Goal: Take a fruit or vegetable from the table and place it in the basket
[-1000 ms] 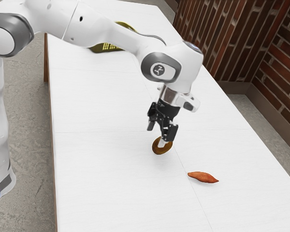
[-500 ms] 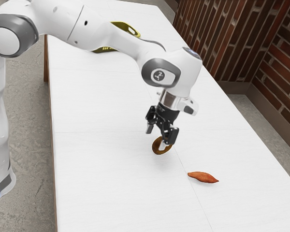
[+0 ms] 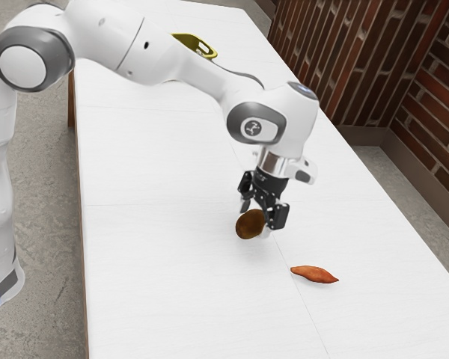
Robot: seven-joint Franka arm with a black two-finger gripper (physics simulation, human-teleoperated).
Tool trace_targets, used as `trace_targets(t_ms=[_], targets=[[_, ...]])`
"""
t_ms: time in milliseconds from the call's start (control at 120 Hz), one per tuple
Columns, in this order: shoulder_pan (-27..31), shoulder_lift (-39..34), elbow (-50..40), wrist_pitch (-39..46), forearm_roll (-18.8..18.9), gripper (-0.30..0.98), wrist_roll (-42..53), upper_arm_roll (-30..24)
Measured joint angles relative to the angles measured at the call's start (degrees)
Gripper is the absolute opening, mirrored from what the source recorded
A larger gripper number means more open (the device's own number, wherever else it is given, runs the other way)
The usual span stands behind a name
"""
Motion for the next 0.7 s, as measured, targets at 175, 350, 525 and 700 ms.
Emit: trace_targets(t_ms=[175, 350, 525, 700], targets=[[0.1, 3.3, 1.6, 0.7, 1.4, 0.69, 0.0, 0.1], [0.1, 4.7, 1.7, 1.1, 1.9, 0.69, 0.1, 0.1], [0.1, 4.7, 1.5, 1.1, 3.3, 0.46, 0.1, 0.0], [0.0, 4.2, 1.5, 1.0, 6.9, 0.20, -0.1, -0.2]])
